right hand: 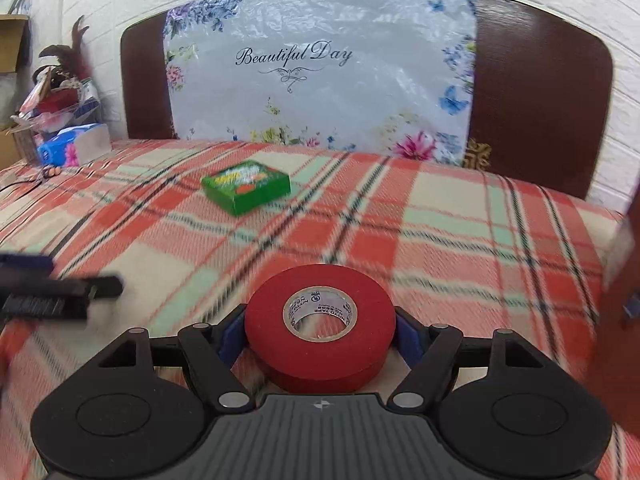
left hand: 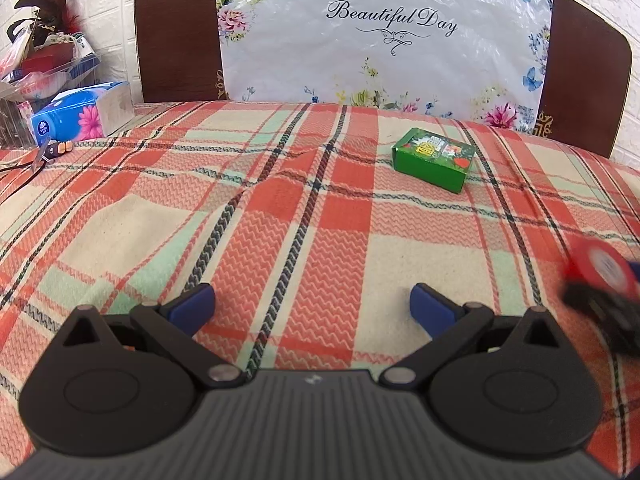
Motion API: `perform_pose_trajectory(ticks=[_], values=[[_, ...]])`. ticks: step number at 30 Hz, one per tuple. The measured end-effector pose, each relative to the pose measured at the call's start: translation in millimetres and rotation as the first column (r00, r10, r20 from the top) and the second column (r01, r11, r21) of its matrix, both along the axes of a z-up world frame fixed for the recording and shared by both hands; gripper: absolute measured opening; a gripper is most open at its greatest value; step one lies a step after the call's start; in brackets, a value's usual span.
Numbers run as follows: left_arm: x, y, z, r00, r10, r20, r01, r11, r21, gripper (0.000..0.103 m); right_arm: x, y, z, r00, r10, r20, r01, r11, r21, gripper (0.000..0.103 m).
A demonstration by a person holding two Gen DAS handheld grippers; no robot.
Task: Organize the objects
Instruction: 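Move the right gripper to the red tape roll, then grasp the red tape roll rim with the left gripper while the right gripper steadies it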
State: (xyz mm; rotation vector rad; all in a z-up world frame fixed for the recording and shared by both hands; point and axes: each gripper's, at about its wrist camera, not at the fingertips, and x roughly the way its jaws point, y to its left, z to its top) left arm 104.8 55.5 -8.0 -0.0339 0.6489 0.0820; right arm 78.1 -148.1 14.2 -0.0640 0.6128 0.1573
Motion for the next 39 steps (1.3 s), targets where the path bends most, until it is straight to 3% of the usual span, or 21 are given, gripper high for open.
perform_pose_trajectory(ticks=[6,12,16,20,22,25,28,31,34,35,38,39], values=[[-1,-2,0,1.0,-0.002,-0.003,0.002,1.0,0.02,0.103,-84,-52,-1,0.994,-0.108,0.0,0.108,0.994,-0.017,0.071],[-2,-6,1,1.0,0.005,-0.007,-0.004,0.999,0.048,0.103,-121,-91,-5,0.93,-0.368,0.017,0.366,0.929,0.059,0.072],[-4,-10,2,1.0,0.011,-0.004,-0.01,0.997,0.083,0.103,-122,-86,-7,0.942,-0.334,0.011,0.334,0.942,0.042,0.083],[-9,-18,6,0.999,0.044,-0.019,-0.042,0.992,0.118,0.103,-131,-87,-8,0.951,-0.309,0.013,0.309,0.95,0.041,0.085],[-16,-25,12,0.998,0.039,-0.054,-0.036,0.998,0.047,0.103,-137,-90,-8,0.951,-0.309,0.017,0.308,0.95,0.05,0.085],[-33,-61,21,0.99,-0.115,-0.077,0.109,0.991,-0.076,0.102,-147,-94,-8,0.95,-0.312,0.03,0.31,0.95,0.039,0.085],[-49,-115,38,0.936,-0.345,-0.066,0.334,0.933,-0.135,0.096,-147,-93,-8,0.95,-0.311,0.033,0.31,0.95,0.029,0.085],[-63,-167,53,0.847,-0.528,-0.066,0.515,0.844,-0.147,0.089,-146,-93,-8,0.95,-0.312,0.032,0.311,0.95,0.033,0.085],[-68,-205,52,0.766,-0.635,-0.098,0.616,0.769,-0.171,0.087,-144,-93,-8,0.95,-0.31,0.031,0.309,0.95,0.032,0.085],[-68,-215,48,0.745,-0.657,-0.115,0.636,0.752,-0.173,0.087,-143,-93,-8,0.951,-0.308,0.028,0.307,0.951,0.032,0.085],[-66,-236,36,0.714,-0.682,-0.161,0.659,0.731,-0.174,0.08,-138,-93,-8,0.955,-0.296,0.019,0.295,0.955,0.022,0.083],[-64,-239,32,0.7,-0.691,-0.18,0.665,0.723,-0.189,0.069,-136,-92,-7,0.957,-0.291,0.022,0.29,0.957,0.008,0.076]])
